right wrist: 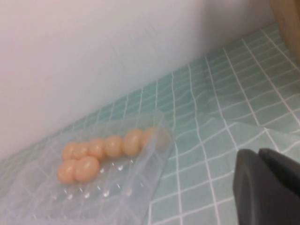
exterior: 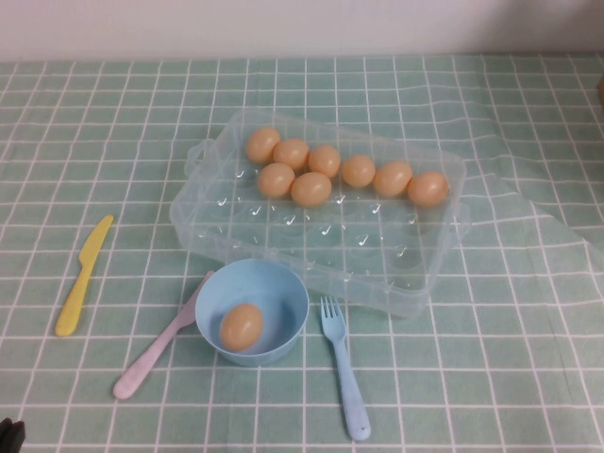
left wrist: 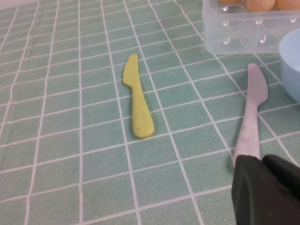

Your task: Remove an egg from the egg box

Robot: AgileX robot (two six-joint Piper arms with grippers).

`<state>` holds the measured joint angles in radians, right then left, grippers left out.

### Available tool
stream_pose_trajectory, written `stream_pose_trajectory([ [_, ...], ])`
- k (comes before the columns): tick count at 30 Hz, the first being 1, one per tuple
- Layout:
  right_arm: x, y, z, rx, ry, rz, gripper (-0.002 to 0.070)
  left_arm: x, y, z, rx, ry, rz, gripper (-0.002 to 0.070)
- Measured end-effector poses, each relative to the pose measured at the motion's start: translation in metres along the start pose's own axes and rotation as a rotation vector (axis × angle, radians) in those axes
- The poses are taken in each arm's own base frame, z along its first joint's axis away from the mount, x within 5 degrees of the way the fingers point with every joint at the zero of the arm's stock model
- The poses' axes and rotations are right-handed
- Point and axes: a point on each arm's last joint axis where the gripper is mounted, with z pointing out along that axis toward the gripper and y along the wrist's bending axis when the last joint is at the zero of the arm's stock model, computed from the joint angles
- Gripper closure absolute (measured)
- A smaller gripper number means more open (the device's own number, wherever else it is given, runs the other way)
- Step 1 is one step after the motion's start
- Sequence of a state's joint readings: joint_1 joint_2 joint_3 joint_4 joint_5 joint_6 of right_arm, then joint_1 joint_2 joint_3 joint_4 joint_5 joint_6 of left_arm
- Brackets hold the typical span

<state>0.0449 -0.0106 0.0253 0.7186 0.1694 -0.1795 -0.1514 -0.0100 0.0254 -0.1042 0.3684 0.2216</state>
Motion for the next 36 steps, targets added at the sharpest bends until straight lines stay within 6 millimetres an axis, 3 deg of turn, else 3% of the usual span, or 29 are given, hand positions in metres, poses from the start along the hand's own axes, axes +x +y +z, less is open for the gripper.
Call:
stream_pose_trajectory([
  [8, -0.006, 0.000, 0.000, -0.006, -0.063, 0.109, 0.0694, 0.000, 0.000, 0.000, 0.000, 0.000, 0.000, 0.0675],
  [15, -0.002, 0.003, 0.000, -0.033, -0.019, 0.209, 0.0694, 0.000, 0.000, 0.000, 0.000, 0.000, 0.000, 0.0675],
  [18, 0.000, 0.011, -0.002, -0.076, 0.068, 0.208, 0.0694, 0.000, 0.000, 0.000, 0.000, 0.000, 0.000, 0.0675],
  [25, -0.020, 0.041, 0.008, -0.096, 0.405, 0.129, 0.0694, 0.000, 0.000, 0.000, 0.000, 0.000, 0.000, 0.0675],
  [29, -0.034, 0.053, 0.024, -0.067, 0.625, 0.059, 0.0694, 0.000, 0.000, 0.000, 0.000, 0.000, 0.000, 0.0675],
  [36, -0.060, 0.060, 0.067, 0.018, 0.929, -0.081, 0.0694, 0.000, 0.000, 0.000, 0.000, 0.000, 0.000, 0.0675],
])
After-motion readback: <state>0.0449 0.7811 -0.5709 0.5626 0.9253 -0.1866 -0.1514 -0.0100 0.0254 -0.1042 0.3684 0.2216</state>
